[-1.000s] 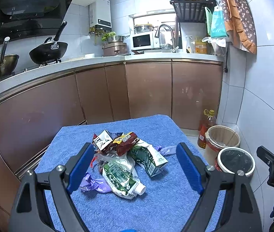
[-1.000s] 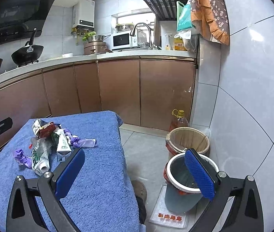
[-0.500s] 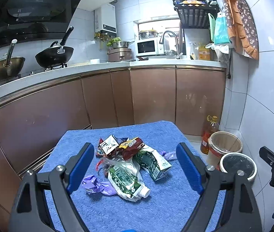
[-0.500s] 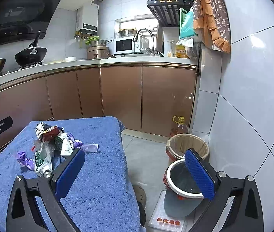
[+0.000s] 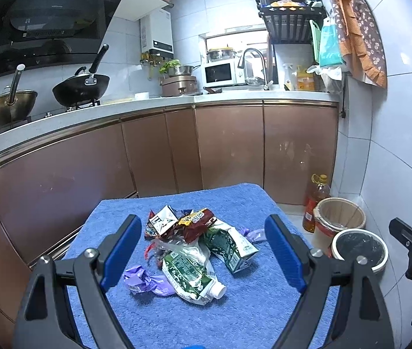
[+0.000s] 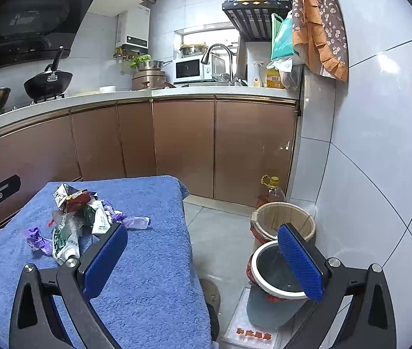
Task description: Collect trash
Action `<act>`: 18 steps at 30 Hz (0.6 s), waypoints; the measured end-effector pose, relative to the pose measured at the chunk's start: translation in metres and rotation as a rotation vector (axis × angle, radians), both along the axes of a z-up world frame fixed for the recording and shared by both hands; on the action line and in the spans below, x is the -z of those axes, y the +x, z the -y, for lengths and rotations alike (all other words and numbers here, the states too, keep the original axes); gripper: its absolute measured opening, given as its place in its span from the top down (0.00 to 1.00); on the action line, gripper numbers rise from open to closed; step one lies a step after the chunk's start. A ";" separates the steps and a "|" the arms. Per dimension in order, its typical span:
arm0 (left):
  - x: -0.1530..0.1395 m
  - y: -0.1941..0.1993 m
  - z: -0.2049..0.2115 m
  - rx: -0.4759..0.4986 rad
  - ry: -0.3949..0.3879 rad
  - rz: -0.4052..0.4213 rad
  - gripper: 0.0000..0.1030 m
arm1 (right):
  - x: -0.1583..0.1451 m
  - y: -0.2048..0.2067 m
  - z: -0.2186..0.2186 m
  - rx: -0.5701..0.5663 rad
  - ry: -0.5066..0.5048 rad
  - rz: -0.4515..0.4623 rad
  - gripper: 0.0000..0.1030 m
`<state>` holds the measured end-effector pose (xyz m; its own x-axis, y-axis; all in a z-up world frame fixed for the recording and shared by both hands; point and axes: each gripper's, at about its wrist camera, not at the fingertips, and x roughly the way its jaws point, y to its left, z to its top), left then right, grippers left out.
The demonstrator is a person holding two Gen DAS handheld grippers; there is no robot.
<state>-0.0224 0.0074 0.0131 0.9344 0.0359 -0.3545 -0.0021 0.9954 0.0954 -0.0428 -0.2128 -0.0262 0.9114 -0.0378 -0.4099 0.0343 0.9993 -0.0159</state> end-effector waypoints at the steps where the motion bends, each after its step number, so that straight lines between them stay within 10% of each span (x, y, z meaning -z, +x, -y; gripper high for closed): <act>1: 0.001 0.001 0.001 0.001 0.002 -0.002 0.16 | 0.000 0.001 0.001 0.001 -0.002 -0.001 0.00; 18: 0.036 0.056 -0.021 -0.044 -0.008 -0.124 0.16 | 0.036 0.065 -0.021 -0.158 0.028 -0.138 0.00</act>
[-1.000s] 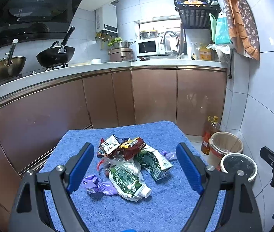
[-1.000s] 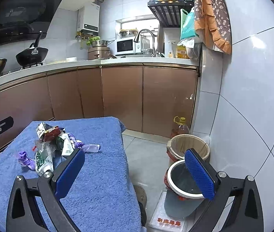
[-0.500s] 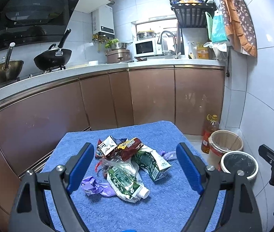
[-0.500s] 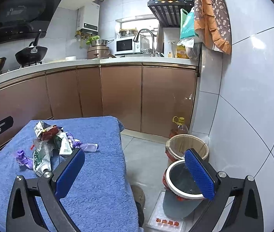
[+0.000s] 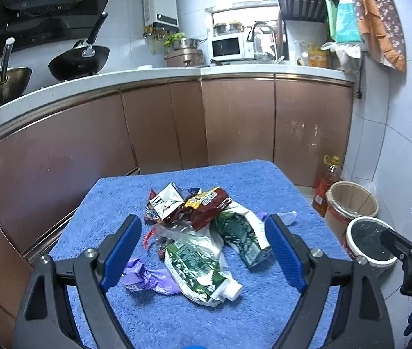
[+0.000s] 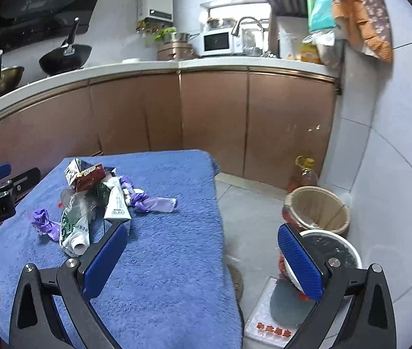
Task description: Collect trash
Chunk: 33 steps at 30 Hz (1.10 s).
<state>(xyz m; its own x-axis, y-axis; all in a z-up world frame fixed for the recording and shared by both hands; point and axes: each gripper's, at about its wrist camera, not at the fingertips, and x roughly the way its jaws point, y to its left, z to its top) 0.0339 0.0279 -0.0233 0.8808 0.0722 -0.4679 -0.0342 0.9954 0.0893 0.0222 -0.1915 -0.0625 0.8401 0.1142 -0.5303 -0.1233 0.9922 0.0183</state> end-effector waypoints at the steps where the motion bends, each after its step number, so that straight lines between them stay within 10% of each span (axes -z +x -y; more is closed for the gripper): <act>1: 0.002 0.004 -0.002 -0.002 -0.002 -0.010 0.16 | 0.002 0.005 -0.003 -0.013 0.001 -0.009 0.00; 20: 0.016 0.037 -0.079 -0.093 -0.073 -0.104 0.16 | 0.028 0.073 -0.056 -0.250 0.017 -0.148 0.01; 27: 0.030 0.021 -0.147 -0.213 -0.078 -0.165 0.16 | 0.038 0.118 -0.092 -0.420 0.041 -0.224 0.42; 33: 0.054 0.010 -0.186 -0.216 -0.202 -0.255 0.16 | 0.056 0.146 -0.122 -0.496 0.011 -0.293 0.45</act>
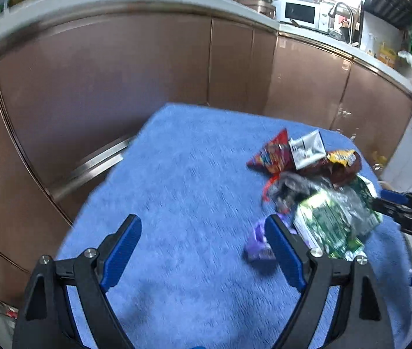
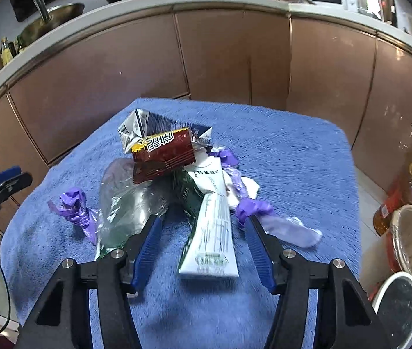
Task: Collect trash
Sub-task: 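Grasp the white milk carton with the right tool while the left tool grasps the purple glove, then carry the milk carton and purple glove over the white bin with both tools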
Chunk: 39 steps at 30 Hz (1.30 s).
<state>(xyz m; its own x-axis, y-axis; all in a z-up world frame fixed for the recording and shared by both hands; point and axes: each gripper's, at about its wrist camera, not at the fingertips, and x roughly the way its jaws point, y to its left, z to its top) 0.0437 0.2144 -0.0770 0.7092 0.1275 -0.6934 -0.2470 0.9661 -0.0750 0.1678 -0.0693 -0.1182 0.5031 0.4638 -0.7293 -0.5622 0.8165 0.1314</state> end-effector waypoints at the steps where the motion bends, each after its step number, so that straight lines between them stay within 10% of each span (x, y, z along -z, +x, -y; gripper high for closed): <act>1: 0.004 0.000 -0.001 0.015 -0.024 -0.011 0.16 | 0.003 0.004 -0.004 -0.007 -0.004 -0.007 0.45; 11: 0.036 0.036 0.034 0.180 -0.103 -0.081 0.16 | 0.016 0.019 -0.012 -0.038 -0.022 -0.050 0.46; 18: 0.056 0.057 0.032 0.165 -0.205 -0.116 0.18 | 0.028 0.025 -0.020 -0.056 -0.029 -0.080 0.65; 23: 0.068 0.063 0.025 0.142 -0.258 -0.147 0.56 | 0.027 0.022 -0.019 -0.051 -0.022 -0.076 0.65; 39: 0.010 -0.010 0.013 0.054 -0.179 -0.003 0.59 | -0.007 -0.040 0.021 0.014 0.095 -0.045 0.77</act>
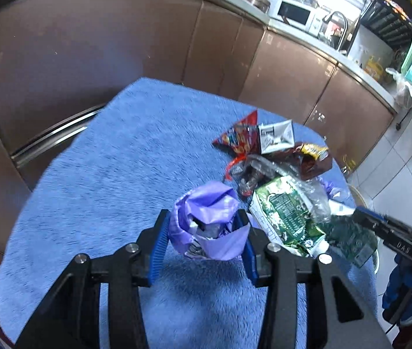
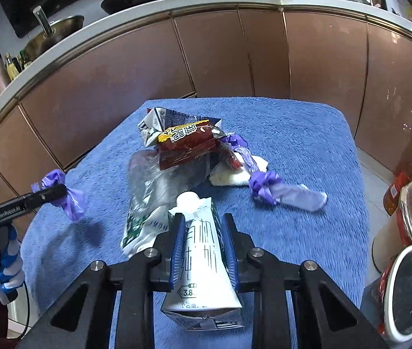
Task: Collect trash
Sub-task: 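Carry the milk carton and purple glove over the white bin with both tools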
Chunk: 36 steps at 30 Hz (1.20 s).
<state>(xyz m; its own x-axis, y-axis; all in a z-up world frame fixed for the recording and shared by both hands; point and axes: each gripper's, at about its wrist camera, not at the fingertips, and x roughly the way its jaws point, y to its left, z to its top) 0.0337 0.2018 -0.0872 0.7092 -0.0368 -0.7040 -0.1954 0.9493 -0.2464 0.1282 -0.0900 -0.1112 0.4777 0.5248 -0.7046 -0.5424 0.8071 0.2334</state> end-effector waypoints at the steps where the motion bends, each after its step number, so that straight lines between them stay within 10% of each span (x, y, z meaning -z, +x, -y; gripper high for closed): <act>1: -0.005 -0.007 0.000 -0.005 0.004 0.010 0.59 | 0.001 -0.005 0.002 0.002 -0.006 -0.003 0.77; 22: -0.039 -0.047 0.002 -0.033 0.021 0.076 0.59 | 0.015 -0.009 -0.022 -0.170 -0.280 -0.070 0.72; 36: -0.098 0.028 0.141 0.273 0.088 0.129 0.59 | -0.023 -0.021 0.138 0.177 0.188 0.003 0.72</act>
